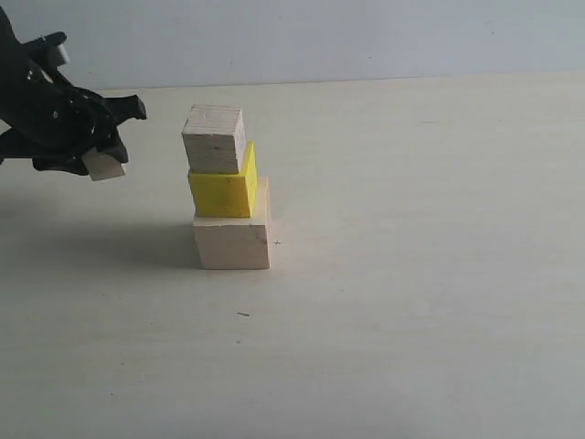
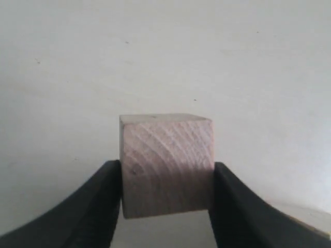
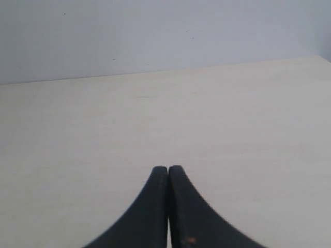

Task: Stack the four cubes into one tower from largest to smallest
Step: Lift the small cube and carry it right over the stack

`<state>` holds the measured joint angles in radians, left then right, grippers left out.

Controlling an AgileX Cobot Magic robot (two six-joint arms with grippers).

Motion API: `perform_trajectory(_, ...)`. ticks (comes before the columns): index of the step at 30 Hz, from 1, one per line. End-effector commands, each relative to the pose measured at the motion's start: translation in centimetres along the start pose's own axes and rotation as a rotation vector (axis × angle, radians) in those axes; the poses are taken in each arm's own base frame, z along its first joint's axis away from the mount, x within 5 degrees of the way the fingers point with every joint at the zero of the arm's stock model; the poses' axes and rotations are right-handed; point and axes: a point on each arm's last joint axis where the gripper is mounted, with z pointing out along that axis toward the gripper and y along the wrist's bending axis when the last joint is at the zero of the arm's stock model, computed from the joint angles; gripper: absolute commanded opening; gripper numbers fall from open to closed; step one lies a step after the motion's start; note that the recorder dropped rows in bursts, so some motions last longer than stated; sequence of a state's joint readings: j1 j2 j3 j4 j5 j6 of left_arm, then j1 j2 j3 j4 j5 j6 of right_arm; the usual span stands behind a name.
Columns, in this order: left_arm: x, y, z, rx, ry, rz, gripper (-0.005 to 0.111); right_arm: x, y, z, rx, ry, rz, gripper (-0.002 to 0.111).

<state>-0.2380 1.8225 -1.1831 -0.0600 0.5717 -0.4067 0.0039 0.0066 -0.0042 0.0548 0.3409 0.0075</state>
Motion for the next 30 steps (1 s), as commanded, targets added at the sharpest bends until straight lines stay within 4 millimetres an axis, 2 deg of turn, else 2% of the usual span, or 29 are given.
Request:
perform_trajectory(1,0.1,-0.3,-3.6,0.010,-0.017,0.052,0.003,0.1,-0.1,0.0,0.008,-0.009,-0.011,0.000)
perform_trajectory(8,0.6,-0.7,-8.8,0.064,-0.044,0.058,0.003,0.1,-0.1,0.0,0.008,-0.009,-0.009,0.000)
perform_trajectory(14,1.9,-2.0,-12.0,0.104,-0.062,0.115,0.003,0.1,-0.1,0.0,0.008,-0.009,-0.009,0.000)
perform_trajectory(24,4.5,-6.1,-14.0,0.184,-0.038,0.215,0.003,0.1,-0.1,0.0,0.008,-0.009,-0.011,0.000)
perform_trajectory(30,4.8,-8.9,-16.0,0.258,-0.082,0.250,0.003,0.1,-0.1,0.0,0.008,-0.009,-0.011,0.000)
